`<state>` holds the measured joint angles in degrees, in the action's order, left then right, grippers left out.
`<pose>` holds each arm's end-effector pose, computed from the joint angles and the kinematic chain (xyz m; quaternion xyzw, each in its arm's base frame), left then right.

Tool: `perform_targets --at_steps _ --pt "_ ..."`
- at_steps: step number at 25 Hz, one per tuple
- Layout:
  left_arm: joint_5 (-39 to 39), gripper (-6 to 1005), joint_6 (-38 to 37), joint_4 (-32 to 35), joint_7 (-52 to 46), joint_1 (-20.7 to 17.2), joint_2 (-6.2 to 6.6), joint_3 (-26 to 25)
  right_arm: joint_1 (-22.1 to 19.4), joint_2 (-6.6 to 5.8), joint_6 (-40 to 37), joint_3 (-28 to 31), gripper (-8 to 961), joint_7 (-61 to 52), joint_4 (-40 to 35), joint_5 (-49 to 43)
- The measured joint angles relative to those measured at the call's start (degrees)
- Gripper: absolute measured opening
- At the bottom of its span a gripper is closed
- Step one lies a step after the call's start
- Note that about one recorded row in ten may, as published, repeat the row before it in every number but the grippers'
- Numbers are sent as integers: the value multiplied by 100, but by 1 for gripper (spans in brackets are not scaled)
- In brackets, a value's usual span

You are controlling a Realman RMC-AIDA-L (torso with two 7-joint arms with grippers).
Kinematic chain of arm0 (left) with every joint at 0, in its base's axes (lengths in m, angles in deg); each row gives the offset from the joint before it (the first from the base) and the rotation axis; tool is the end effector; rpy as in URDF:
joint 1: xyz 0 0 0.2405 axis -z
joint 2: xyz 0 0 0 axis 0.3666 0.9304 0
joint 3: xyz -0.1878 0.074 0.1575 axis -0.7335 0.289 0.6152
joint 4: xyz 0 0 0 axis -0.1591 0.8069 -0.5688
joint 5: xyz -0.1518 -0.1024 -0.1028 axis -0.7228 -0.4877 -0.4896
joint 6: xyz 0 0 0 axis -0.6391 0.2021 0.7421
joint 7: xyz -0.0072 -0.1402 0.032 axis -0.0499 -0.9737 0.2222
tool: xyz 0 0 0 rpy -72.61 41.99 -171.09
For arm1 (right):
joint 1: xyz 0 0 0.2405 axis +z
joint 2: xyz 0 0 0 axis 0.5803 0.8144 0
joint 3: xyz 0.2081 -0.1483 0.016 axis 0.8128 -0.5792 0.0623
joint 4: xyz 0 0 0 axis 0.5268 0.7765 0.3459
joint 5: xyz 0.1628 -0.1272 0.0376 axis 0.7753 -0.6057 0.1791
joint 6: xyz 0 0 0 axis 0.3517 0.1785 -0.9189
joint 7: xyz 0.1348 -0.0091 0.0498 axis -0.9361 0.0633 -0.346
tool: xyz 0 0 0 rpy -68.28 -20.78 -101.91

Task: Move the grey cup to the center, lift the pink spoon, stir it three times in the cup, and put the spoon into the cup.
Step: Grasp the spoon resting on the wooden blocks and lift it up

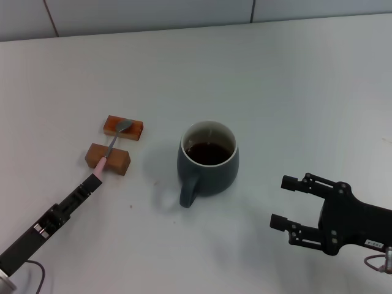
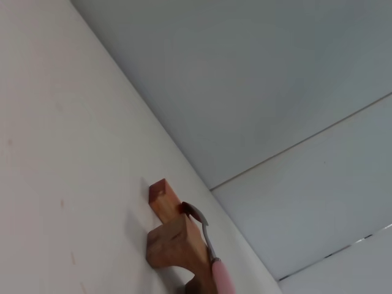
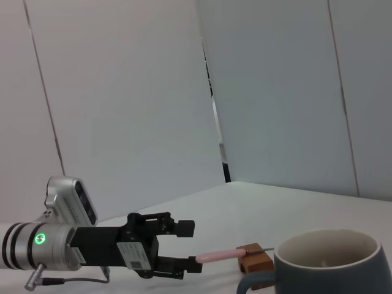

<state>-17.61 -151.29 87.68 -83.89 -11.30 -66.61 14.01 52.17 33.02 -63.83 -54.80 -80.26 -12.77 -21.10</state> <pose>-0.3528 0.1943 -0.0522 -0.6368 -0.5924 -0.4543 0.1930 0.3134 0.2188 -0.0348 -0.9139 0.1599 0.3361 0.1622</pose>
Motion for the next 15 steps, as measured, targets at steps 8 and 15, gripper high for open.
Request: perform_targets --at_steps 8,15 --pt "4 800 116 -55 -32 137 0 -3 0 0 18 -2 773 0 1 -6" --pt "4 800 221 -55 -97 215 -5 2 7 0 60 -38 773 0 1 -8"
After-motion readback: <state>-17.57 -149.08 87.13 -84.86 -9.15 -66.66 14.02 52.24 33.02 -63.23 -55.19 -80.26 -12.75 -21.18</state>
